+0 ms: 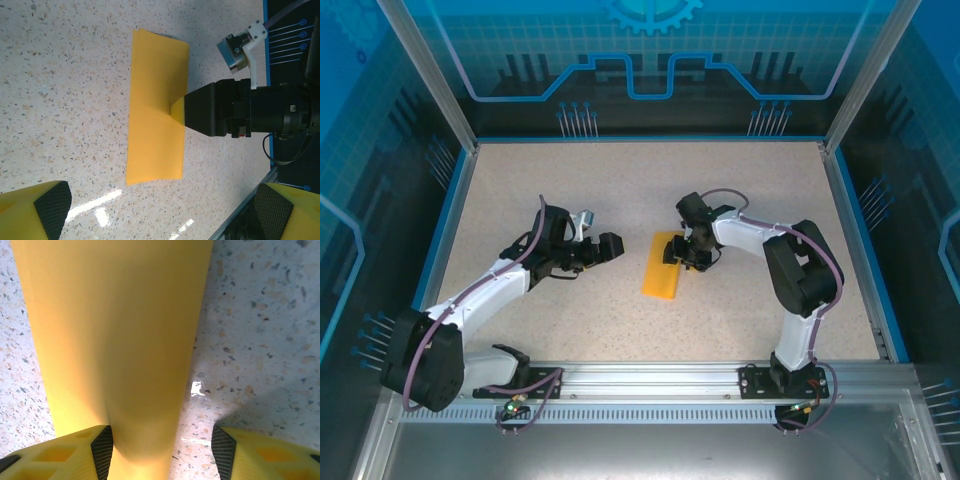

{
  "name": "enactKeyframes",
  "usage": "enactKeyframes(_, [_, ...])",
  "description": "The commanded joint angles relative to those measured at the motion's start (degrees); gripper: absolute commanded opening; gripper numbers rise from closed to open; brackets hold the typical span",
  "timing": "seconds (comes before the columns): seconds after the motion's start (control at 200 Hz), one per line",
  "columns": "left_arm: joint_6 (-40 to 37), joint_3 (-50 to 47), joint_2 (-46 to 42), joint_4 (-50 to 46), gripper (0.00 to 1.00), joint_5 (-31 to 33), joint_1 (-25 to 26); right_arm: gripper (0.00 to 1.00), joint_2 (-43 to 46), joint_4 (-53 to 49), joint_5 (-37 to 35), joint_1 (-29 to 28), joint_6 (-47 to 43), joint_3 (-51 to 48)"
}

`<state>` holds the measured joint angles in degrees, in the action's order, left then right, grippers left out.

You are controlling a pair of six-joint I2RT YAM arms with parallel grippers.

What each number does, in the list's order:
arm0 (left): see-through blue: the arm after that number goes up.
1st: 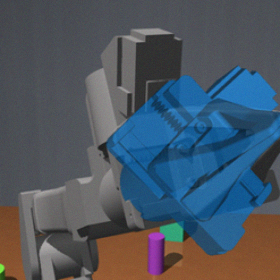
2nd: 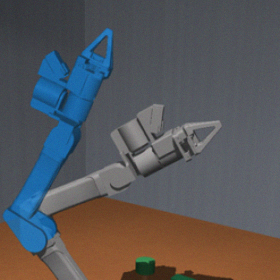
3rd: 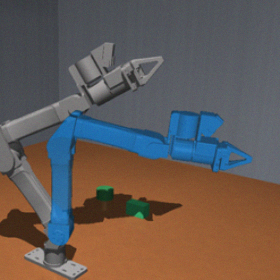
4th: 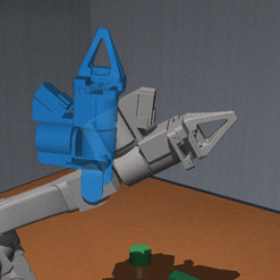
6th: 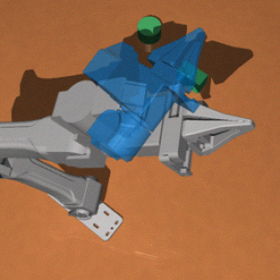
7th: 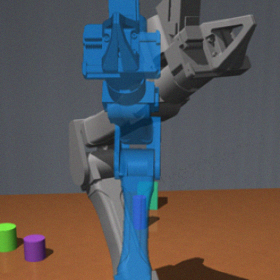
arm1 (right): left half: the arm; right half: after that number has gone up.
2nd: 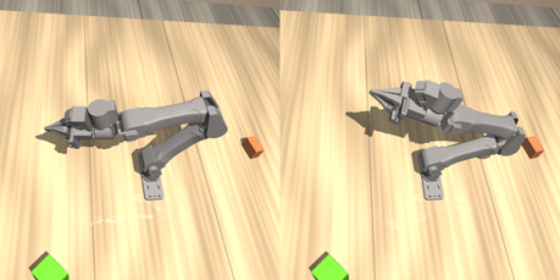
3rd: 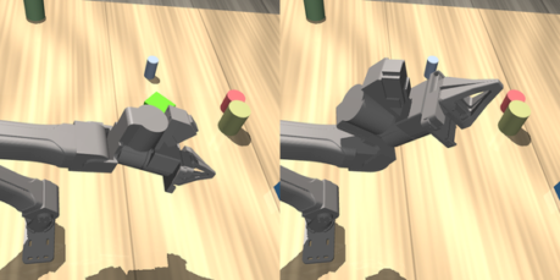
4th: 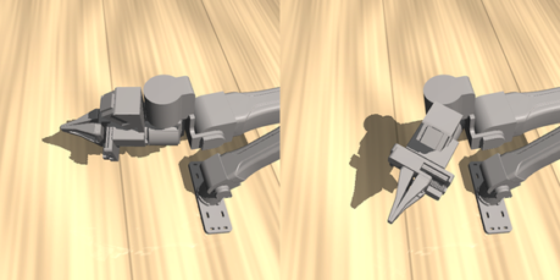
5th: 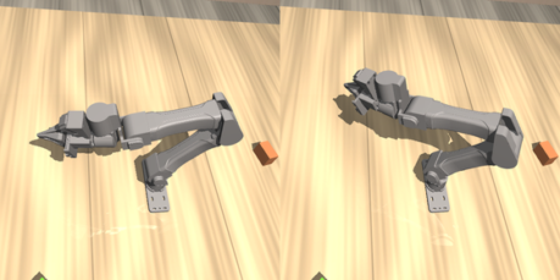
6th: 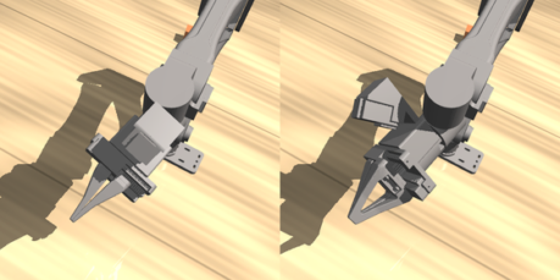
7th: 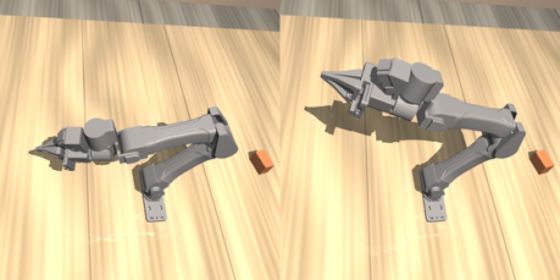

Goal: Fold a paper plane with a square sheet of paper (pick it up from the middle)
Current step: Fold the square sheet of paper in half at the center of the table.

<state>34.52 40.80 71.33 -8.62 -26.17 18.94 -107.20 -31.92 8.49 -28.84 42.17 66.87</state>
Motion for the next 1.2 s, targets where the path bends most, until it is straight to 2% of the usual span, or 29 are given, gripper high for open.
enactKeyframes(0.0, [-0.28, 1.75, 0.32, 0.52, 0.98, 0.78, 0.4, 0.59, -3.13, -0.59, -0.04, -0.6, -1.27, -0.09])
enactKeyframes(0.295, [-0.58, 1.67, 0.41, 0.31, 0.97, 1.12, 0.4, 0.59, -4.06, -2.25, 0.52, -0.85, -5.51, 1.24])
enactKeyframes(0.68, [-0.46, 1.84, 0.65, 0.22, 0.97, 1.08, 0.4, 0.59, -5.14, -2.0, -0.82, -0.78, -2.81, 1.24])
enactKeyframes(0.805, [-0.42, 2.1, 1.13, 0.2, 0.92, 0.97, 0.4, 0.58, -5.52, -2.31, -0.78, -0.86, -3.32, 1.33])
enactKeyframes(0.885, [-0.31, 2.69, 1.98, -0.34, 0.85, 1.04, 0.46, 0.58, -5.75, -2.61, -1.23, -0.89, -3.25, 1.07])
enactKeyframes(1.02, [-0.11, 4.25, 3.91, -1.42, 0.65, 1.69, 0.99, 0.57, -5.96, -3.14, -2.21, -0.93, -3.06, 0.85])
enactKeyframes(1.12, [-0.23, 6.22, 6.35, -2.64, 0.48, 1.74, 1.78, 0.57, -6.34, -3.4, -2.49, -1.08, -3.06, 0.89])
enactKeyframes(1.195, [-0.41, 8.13, 8.85, -3.21, 0.28, 1.35, 2.77, 0.57, -6.51, -3.75, -2.94, -1.17, -2.98, 0.89])
